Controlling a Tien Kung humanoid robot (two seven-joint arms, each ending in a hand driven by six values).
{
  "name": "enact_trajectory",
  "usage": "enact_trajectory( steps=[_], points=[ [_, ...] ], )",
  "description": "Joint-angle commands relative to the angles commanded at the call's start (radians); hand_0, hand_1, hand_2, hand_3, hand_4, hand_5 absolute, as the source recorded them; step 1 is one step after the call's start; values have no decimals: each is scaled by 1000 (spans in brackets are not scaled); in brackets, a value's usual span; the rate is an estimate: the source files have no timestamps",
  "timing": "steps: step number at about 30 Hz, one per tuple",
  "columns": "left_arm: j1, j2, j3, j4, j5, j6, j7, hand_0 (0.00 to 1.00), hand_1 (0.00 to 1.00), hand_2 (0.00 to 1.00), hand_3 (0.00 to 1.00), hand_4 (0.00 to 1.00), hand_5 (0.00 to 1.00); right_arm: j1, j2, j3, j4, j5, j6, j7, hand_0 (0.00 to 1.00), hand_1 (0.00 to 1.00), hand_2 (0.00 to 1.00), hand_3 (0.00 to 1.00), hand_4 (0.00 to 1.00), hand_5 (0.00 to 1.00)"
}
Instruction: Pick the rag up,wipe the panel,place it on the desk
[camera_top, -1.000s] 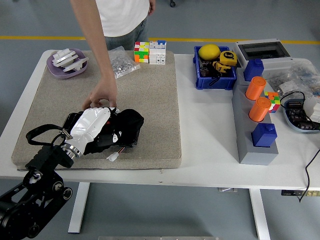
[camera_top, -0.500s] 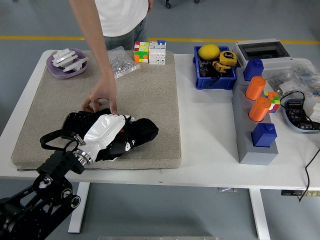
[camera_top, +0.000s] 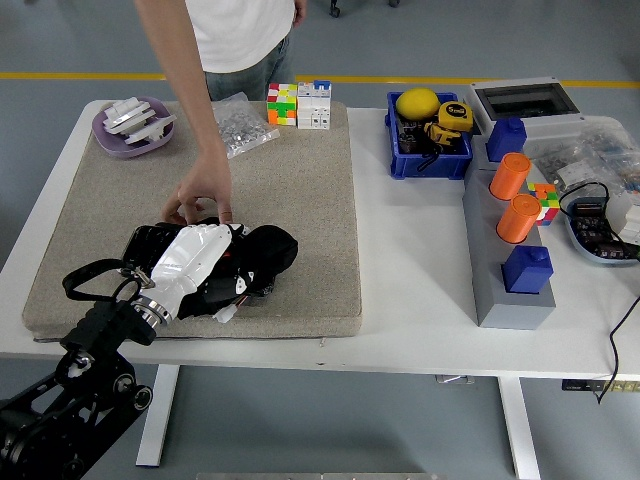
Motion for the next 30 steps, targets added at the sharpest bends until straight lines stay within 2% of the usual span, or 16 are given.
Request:
enact_trajectory(
  steps=[8, 19, 30],
  points=[
    [-1, 1, -74, 28, 19, 7, 4, 253, 208, 531, 458, 57, 2, 4, 1, 14, 0, -15, 4, 2, 716, 637, 668, 556, 946, 402],
    [4, -3, -175, 68, 21, -18, 42, 255, 239, 532, 466, 91, 2, 1, 1, 4, 0, -2, 8, 4, 716, 637, 668, 556, 945, 402],
    [14, -4, -278, 97, 45, -15, 50, 259, 238, 531, 465, 87, 2, 2, 4, 3, 0, -2, 12, 4, 715, 636, 668, 557, 946, 402]
  ],
)
